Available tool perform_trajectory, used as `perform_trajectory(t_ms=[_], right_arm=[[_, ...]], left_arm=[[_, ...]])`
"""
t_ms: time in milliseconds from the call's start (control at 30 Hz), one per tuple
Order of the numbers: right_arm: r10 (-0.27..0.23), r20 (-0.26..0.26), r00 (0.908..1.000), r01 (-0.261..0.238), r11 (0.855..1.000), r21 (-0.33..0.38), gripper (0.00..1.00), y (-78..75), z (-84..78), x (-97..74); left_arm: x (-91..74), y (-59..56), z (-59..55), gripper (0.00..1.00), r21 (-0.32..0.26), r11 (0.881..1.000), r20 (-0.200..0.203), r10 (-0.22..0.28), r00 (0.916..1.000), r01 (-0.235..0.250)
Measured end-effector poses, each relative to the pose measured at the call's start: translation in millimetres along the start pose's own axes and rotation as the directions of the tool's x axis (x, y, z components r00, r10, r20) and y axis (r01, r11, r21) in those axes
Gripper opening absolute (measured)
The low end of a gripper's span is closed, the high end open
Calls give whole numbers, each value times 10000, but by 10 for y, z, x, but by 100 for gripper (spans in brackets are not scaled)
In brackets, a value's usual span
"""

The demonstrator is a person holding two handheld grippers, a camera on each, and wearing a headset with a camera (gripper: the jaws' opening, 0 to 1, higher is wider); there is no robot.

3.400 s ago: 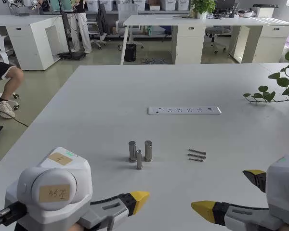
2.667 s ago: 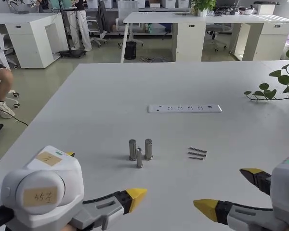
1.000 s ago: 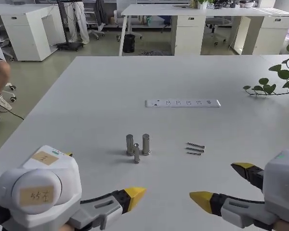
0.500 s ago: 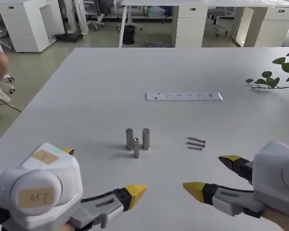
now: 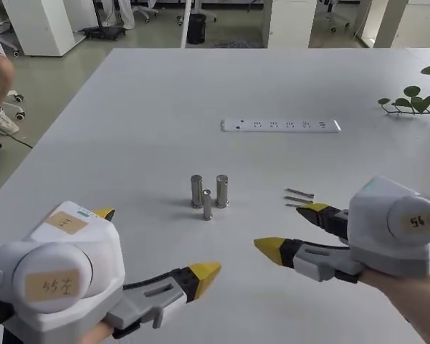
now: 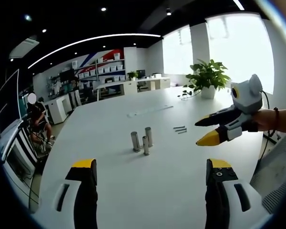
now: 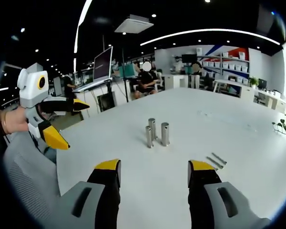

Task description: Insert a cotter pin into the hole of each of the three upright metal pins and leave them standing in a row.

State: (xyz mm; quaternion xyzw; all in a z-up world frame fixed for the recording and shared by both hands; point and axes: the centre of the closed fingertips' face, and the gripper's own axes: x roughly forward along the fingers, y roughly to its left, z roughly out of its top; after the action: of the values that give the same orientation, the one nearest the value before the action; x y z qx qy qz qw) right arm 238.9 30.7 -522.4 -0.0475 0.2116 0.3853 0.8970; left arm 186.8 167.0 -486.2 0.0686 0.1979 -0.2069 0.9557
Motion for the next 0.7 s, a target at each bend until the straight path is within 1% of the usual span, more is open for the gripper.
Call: perform_trajectory(t_ms=[100, 333, 400, 467, 533, 700], right_arm=[[138, -46, 9999, -138, 9999, 66, 52, -15, -4, 98], [525, -197, 9984, -530, 9982, -297, 50, 42, -17, 338], [574, 10, 9983, -573, 9965, -609, 48, 53, 20, 403], [604, 62, 9982, -598, 9959, -681, 47, 59, 34, 453], [737, 151, 9972, -723, 9945, -762, 45, 74, 53, 523], [995, 373, 9943, -974, 9938, -530, 39, 88, 76, 702]], left_arm=[[9, 0, -10, 94, 2, 10000, 13, 2, 10000, -2], [22, 22, -60, 94, 86, 10000, -14, 9, 10000, -9], [23, 29, -71, 93, 148, 9999, 28, 1, 10000, -1], [26, 35, -81, 92, 190, 9998, 29, 8, 10000, -9], [32, 35, -98, 92, 186, 9998, -23, -13, 10000, 13], [72, 28, -112, 91, 146, 9999, -30, -61, 10000, 61]])
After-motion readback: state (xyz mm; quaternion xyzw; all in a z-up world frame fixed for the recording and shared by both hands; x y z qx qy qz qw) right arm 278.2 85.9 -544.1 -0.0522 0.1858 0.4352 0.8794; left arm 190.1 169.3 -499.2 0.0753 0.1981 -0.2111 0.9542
